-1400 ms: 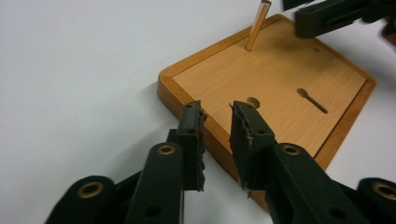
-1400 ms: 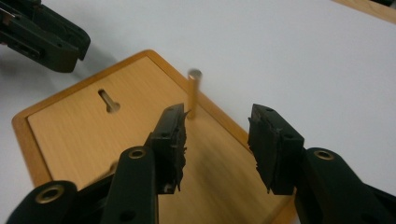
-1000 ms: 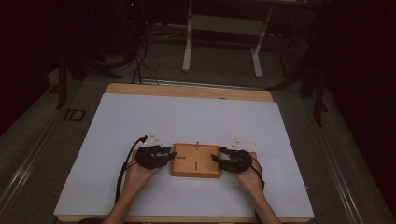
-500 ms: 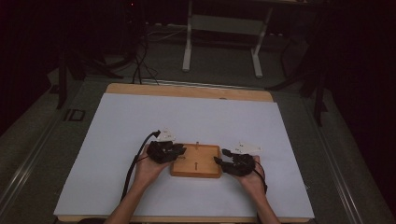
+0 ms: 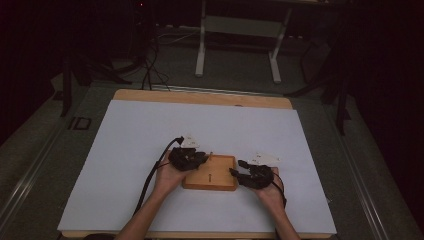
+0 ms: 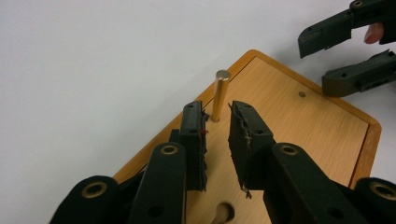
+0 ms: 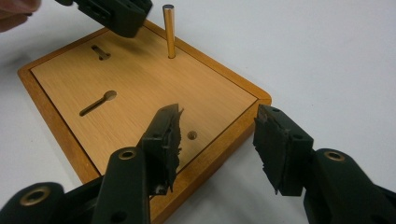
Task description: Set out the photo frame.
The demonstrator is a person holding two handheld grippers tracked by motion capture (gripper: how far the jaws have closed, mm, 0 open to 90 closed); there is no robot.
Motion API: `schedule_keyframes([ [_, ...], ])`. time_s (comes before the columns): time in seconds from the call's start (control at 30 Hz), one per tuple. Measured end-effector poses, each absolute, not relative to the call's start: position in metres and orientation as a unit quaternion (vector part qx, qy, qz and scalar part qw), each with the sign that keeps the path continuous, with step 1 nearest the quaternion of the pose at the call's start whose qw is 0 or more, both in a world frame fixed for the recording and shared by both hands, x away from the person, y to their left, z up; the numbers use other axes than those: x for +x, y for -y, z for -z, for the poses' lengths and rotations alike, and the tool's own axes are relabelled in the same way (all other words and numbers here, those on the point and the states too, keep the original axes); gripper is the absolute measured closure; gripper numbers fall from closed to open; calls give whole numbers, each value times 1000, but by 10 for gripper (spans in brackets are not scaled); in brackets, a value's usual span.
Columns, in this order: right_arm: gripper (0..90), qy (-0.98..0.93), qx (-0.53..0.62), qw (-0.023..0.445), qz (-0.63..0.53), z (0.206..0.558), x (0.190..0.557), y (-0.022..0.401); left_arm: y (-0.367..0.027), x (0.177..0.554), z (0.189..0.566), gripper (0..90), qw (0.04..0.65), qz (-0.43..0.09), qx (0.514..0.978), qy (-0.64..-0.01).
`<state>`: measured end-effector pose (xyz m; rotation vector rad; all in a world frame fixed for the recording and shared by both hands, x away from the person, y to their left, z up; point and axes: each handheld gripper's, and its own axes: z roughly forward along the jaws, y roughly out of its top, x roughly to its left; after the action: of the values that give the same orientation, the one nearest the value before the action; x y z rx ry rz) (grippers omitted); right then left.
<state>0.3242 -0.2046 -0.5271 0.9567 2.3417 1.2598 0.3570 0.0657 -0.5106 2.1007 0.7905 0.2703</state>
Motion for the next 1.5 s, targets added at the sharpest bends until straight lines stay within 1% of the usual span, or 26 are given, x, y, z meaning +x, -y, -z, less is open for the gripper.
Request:
schedule_keyframes([
  [0.4, 506, -814, 336, 160, -446, 525, 325, 208, -48, 369, 516, 780, 420, -104, 846, -311],
  [0.47, 506, -814, 336, 160, -445, 524, 325, 208, -47, 371, 517, 793, 421, -102, 845, -312],
  [0.53, 506, -815, 335, 161, -445, 524, 325, 209, -47, 372, 519, 826, 427, -97, 843, -312],
  [0.63, 506, -815, 333, 160, -446, 523, 324, 209, -49, 373, 519, 838, 428, -94, 844, -311],
  [0.9, 506, -817, 325, 159, -448, 521, 323, 209, -49, 375, 520, 840, 432, -91, 842, -309],
  [1.1, 506, -820, 316, 157, -451, 519, 321, 210, -52, 377, 521, 845, 438, -78, 841, -309],
  [1.3, 511, -814, 316, 142, -466, 515, 320, 211, -53, 379, 521, 846, 441, -70, 841, -306],
  [1.43, 533, -815, 315, 142, -466, 513, 317, 214, -54, 381, 522, 846, 443, -64, 841, -304],
  [1.5, 540, -813, 313, 132, -473, 513, 316, 215, -55, 382, 521, 847, 442, -59, 843, -300],
])
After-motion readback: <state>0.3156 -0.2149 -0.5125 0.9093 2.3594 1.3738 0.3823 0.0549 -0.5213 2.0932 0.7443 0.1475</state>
